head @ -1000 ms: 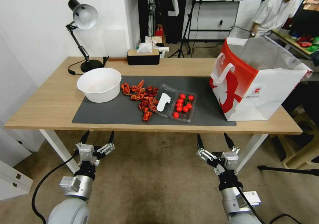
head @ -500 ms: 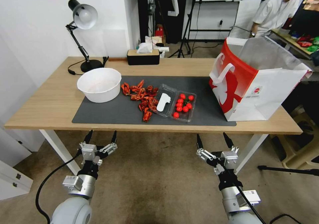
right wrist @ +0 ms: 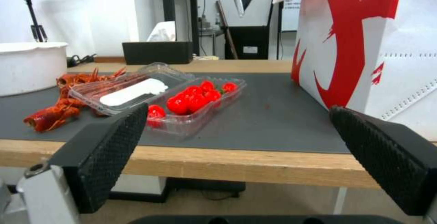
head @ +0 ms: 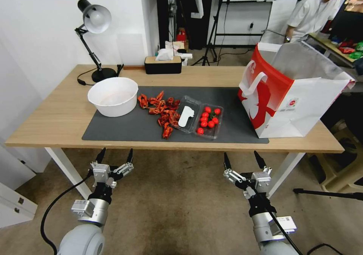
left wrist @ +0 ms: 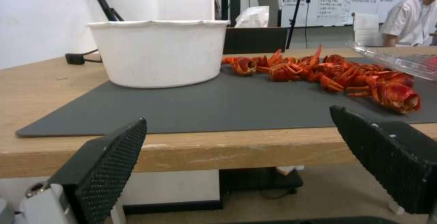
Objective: Pick up the trash from the table and place it into the takeout bag.
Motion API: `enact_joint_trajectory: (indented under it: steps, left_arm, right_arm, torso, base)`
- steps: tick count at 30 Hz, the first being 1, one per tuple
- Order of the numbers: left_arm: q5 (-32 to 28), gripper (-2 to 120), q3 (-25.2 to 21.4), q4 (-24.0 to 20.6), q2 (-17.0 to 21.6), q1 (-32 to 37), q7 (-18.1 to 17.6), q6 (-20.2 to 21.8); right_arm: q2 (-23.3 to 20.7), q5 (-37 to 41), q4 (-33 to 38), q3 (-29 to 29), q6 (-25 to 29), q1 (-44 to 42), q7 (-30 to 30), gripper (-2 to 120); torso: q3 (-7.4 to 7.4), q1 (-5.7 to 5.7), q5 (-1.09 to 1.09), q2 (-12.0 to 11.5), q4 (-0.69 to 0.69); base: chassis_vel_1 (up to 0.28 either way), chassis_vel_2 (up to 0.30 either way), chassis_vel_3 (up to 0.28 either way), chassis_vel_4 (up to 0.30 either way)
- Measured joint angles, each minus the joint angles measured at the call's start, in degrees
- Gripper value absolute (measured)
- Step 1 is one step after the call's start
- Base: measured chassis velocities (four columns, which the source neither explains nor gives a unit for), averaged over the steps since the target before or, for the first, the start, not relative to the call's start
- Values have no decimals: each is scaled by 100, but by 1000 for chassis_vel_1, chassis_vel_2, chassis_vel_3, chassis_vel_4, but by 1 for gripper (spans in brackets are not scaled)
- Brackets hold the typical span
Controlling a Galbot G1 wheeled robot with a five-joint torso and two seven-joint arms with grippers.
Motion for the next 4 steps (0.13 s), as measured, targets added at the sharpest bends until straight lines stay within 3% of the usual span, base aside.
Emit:
enact_joint_trajectory:
  steps: [4]
  left_arm:
    - [0,100,0,0,1,0,0,1]
  right_arm:
    - [0,0,0,0,0,0,1,100]
  torso:
    - [0,0,0,0,0]
  base:
    - [0,0,0,0]
